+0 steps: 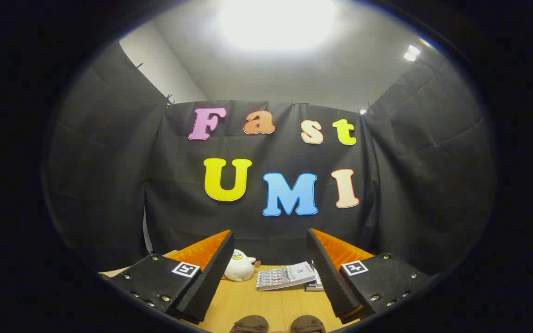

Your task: Open the storage box then place both shoes into the box .Put the left shoe in first, then the right shoe, with the right side of both shoes facing outward in a uniform manner.

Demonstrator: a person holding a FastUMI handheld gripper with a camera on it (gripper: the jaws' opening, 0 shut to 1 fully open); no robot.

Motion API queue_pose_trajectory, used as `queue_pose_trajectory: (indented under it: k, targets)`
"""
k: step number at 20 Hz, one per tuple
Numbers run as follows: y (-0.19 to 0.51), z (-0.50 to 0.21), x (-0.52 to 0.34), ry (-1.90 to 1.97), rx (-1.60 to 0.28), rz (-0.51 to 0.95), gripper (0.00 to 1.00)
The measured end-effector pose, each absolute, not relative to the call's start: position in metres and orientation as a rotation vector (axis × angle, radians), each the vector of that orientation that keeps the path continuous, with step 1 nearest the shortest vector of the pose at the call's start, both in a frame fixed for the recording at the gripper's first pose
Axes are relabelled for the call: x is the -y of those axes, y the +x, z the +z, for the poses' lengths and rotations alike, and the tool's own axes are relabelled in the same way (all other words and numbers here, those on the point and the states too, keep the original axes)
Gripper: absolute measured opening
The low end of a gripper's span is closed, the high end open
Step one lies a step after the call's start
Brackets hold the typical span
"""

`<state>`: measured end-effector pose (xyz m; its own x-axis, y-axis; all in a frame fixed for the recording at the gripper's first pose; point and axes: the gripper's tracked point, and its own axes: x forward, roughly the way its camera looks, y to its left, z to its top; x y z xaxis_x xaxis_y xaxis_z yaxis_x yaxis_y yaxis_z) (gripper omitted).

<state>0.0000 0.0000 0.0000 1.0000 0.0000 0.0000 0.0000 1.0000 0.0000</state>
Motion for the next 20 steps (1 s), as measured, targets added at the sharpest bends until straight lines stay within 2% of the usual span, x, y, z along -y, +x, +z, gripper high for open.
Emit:
queue_pose_trajectory:
  k: [11,20]
  targets:
    - [-0.006,-0.001,0.023,0.043,0.0,-0.051,0.96]
    - [-0.004,-0.016,0.005,0.091,-0.028,0.019,0.96]
